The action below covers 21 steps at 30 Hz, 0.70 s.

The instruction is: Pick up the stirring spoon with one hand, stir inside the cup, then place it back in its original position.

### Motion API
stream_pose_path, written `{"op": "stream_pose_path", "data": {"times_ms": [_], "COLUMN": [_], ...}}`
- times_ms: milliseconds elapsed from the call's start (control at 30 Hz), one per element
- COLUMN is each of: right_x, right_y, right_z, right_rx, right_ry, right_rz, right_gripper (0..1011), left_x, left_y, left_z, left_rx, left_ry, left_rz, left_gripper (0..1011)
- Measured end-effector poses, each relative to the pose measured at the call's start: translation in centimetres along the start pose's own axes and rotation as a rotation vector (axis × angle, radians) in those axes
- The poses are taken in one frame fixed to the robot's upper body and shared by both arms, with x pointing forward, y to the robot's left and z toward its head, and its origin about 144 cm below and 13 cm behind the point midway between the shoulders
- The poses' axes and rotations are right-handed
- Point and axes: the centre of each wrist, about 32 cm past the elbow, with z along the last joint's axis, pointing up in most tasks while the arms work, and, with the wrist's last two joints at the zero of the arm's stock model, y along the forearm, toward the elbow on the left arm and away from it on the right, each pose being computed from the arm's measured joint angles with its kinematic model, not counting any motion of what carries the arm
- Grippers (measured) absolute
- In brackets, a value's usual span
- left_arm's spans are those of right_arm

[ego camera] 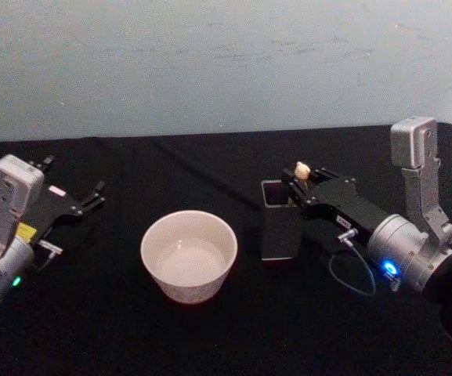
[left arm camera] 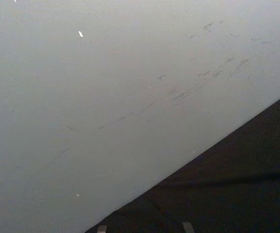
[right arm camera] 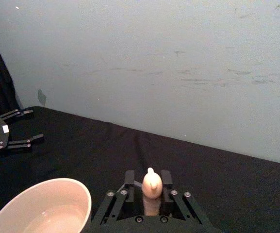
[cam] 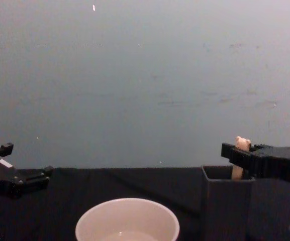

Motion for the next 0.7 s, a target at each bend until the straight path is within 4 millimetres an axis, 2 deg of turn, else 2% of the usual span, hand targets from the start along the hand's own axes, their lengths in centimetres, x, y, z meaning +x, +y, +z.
{"op": "stream_pose_path", "data": {"times_ms": [467,667,700], "right_x": [0.00,-0.01,0.00], "right_y": [0.00,0.00,0.00], "right_z": [0.00,0.00,0.00], "right_rx": [0.001,0.002,0.002], "right_ry": [0.001,0.001,0.001], "right_rz": [0.000,0.000,0.000], "right_gripper": [758,900,950], "left_x": [0.00,0.00,0.00], "left_y": [0.00,0.00,0.00], "left_z": [0.00,0.00,0.00], "left_rx": [0.000,0.000,0.000], "left_ry": [0.000,0.000,0.000], "left_rz": [0.000,0.000,0.000], "left_gripper": [1002,1001,1001]}}
